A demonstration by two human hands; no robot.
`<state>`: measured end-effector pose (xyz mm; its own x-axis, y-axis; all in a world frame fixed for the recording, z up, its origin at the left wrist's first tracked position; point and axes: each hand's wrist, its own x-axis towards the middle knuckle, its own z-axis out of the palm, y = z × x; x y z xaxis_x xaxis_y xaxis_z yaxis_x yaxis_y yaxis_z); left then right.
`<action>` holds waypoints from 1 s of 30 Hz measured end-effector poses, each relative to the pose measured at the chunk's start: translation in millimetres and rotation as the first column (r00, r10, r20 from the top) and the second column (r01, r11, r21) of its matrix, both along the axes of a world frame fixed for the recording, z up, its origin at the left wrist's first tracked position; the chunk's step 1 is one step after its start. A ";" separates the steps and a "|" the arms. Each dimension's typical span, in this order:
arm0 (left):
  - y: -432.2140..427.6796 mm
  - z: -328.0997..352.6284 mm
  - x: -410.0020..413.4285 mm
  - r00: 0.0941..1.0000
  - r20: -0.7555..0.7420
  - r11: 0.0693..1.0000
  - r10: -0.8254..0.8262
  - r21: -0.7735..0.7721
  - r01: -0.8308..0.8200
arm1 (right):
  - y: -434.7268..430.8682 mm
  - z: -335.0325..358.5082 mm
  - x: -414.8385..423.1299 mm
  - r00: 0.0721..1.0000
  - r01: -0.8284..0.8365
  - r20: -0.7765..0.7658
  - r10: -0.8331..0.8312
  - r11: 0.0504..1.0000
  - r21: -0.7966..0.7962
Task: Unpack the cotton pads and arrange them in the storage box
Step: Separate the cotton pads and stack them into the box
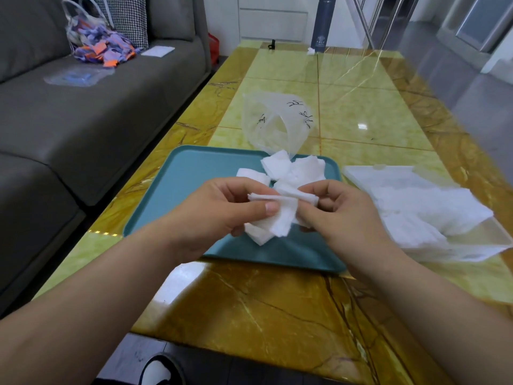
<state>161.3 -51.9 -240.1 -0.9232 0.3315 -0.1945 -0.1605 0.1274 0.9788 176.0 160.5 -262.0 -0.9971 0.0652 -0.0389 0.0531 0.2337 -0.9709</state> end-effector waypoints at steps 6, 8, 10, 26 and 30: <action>15.7 -10.5 2.7 0.991 -0.104 0.997 0.080 0.000 -0.080 | -1.4 9.2 6.3 0.988 -0.152 -0.005 0.152 0.988 0.017; 16.8 -11.8 2.7 0.990 -0.106 0.995 0.096 0.001 -0.096 | -1.7 8.6 6.6 0.989 -0.149 -0.016 0.150 0.988 0.042; 18.1 -12.2 3.2 0.989 -0.115 0.995 0.098 -0.017 -0.100 | -0.9 7.7 5.8 0.990 -0.135 -0.020 0.136 0.990 0.044; 18.3 -18.6 -0.4 0.975 -0.150 0.984 0.164 -0.049 -0.173 | 0.7 6.5 9.4 0.980 -0.195 0.014 0.200 0.969 -0.152; 13.3 -18.9 -2.6 0.964 -0.149 0.971 0.220 -0.064 -0.231 | 1.3 1.7 5.9 0.995 -0.093 0.028 0.097 0.989 -0.118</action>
<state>158.7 -38.6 -259.0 -0.9921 0.1003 -0.0751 -0.0559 0.1823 0.9817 181.9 161.8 -260.3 -0.9966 -0.0366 -0.0741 0.0690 0.1249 -0.9898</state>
